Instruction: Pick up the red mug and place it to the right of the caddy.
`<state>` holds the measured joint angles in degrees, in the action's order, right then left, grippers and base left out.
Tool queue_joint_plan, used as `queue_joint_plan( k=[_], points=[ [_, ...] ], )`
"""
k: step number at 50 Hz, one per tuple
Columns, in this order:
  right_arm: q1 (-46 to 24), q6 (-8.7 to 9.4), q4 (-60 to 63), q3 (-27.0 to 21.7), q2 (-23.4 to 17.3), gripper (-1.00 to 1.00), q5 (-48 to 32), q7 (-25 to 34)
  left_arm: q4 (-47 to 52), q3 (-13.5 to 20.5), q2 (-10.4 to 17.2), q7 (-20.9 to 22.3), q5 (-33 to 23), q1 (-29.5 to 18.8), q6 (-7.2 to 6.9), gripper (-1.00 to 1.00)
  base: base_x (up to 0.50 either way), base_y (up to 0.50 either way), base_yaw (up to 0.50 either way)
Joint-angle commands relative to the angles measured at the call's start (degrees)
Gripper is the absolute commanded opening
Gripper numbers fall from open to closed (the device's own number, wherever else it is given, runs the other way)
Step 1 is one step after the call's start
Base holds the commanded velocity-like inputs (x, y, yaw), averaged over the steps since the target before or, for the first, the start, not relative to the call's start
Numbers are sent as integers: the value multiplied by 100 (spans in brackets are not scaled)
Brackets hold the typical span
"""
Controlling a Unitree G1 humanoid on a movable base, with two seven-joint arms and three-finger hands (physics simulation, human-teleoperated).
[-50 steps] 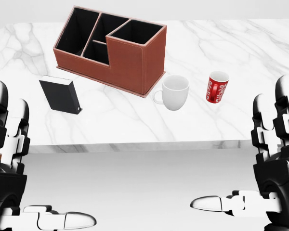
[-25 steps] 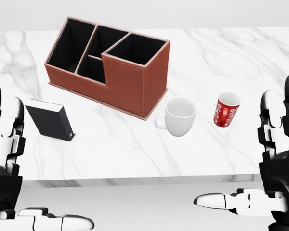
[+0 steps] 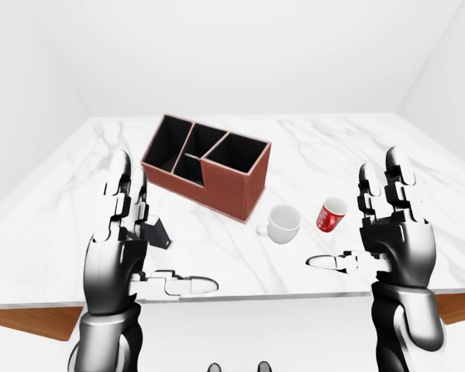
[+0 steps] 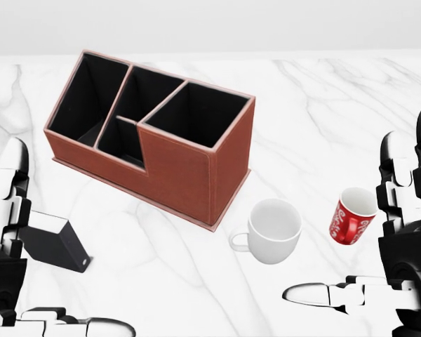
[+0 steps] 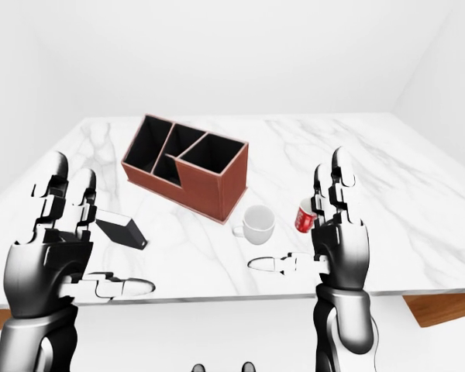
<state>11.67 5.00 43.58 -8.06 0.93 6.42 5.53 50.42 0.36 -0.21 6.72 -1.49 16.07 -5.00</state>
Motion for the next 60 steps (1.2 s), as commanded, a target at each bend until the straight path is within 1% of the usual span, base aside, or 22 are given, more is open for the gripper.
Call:
queue_joint_plan(
  k=[1, 8, 13, 30, 34, 38, 57, 60],
  points=[
    [23, 0, 20, 12, 2, 100, -1, 8, 109, -13, -1, 4, -6, 34, 0, 100, 50, -1, 0],
    [26, 0, 0, 50, 7, 100, -26, 4, 210, -64, 0, -4, -20, 67, 0, 100, 50, -1, 0],
    [24, 0, 4, 39, 1, 100, -18, 3, 224, 39, -5, 21, 38, 40, 0, 100, 50, -1, 0],
    [49, 0, 71, 17, 12, 100, -2, 20, 315, -19, -12, 23, -8, 101, 0, 100, 50, -1, 0],
    [92, 0, 120, -8, 53, 100, 164, 43, 487, 3, -12, 51, 24, 142, 0, 100, 0, 0, 0],
    [120, 0, 64, 55, 41, 100, 131, 47, 403, 60, -27, 74, 46, 129, 0, 100, 0, 0, 0],
    [126, 0, 214, -31, 36, 100, 242, 47, 500, 48, -42, 83, 25, 152, 0, 100, 0, 0, 0],
    [123, 0, 211, -28, 33, 100, 219, 56, 512, 61, -43, 84, 37, 146, 0, 100, 0, -40, 0]
  ],
)
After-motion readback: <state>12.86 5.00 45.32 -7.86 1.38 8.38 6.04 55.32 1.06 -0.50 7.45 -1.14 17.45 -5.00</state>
